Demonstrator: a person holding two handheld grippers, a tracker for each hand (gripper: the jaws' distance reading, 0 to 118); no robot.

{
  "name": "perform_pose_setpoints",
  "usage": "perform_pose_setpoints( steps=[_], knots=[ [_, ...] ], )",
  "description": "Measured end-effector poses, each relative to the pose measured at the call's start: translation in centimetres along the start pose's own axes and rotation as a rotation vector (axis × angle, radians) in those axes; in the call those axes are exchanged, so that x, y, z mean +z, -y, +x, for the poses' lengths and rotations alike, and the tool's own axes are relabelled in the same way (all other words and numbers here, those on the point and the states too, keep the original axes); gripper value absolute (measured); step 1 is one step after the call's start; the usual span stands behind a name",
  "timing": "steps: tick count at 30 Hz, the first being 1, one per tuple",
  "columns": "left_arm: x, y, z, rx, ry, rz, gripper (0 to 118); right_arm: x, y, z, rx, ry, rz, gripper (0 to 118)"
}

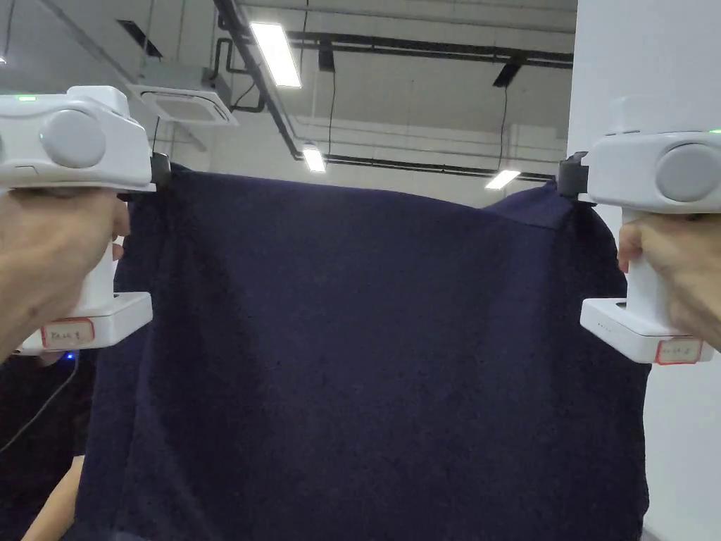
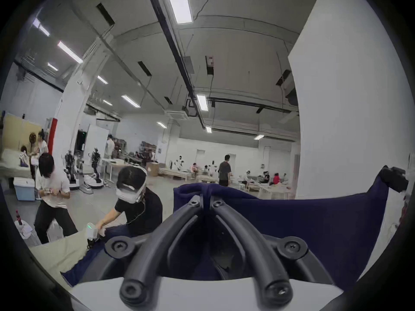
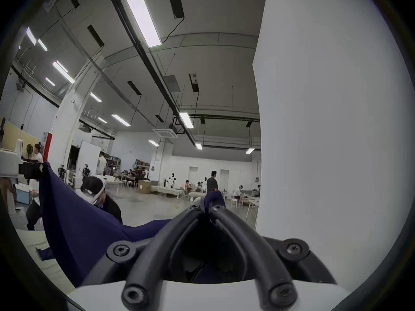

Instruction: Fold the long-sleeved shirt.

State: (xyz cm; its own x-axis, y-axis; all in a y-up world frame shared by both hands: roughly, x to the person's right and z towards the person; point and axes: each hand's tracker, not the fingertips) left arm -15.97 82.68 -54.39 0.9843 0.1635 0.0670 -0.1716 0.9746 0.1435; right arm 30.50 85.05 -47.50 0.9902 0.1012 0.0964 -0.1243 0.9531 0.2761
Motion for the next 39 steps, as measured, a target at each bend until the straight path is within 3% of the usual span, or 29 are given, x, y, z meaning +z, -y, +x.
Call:
perform_pose_setpoints(
  steps=[2, 10, 13, 16, 21, 24, 33, 39],
  knots=[
    [-1.8, -0.3, -0.6, 0.090, 0.006, 0.021, 8, -1.6, -0.1, -0.6, 0.007, 0.005, 0.046, 1],
    [-4.9, 0.6, -1.7, 0.064, -0.016, 0.099, 8, -4.4, -0.1, -1.4, 0.013, -0.016, 0.177, 1],
    [-5.2, 2.6, -2.1, 0.044, -0.010, 0.067, 8, -4.3, 1.7, -1.5, 0.045, -0.038, 0.154, 1],
    [-4.2, 6.6, -2.2, 0.030, -0.011, 0.001, 8, -4.1, 5.4, -1.1, 0.021, -0.069, 0.103, 1],
    [-2.2, 14.8, -3.4, 0.002, 0.006, -0.153, 8, -1.9, 13.5, -0.6, 0.049, -0.100, -0.072, 1],
    [0.0, 19.4, -4.1, 0.027, 0.034, -0.234, 8, 0.9, 18.4, -0.4, 0.052, -0.107, -0.178, 1],
    [12.4, 29.1, -5.1, 0.036, 0.085, -0.376, 8, 14.1, 28.3, 0.9, -0.055, -0.142, -0.349, 1],
    [22.7, 33.8, -6.6, 0.022, 0.125, -0.486, 8, 25.8, 32.5, 1.5, -0.045, -0.174, -0.460, 1]
  ],
)
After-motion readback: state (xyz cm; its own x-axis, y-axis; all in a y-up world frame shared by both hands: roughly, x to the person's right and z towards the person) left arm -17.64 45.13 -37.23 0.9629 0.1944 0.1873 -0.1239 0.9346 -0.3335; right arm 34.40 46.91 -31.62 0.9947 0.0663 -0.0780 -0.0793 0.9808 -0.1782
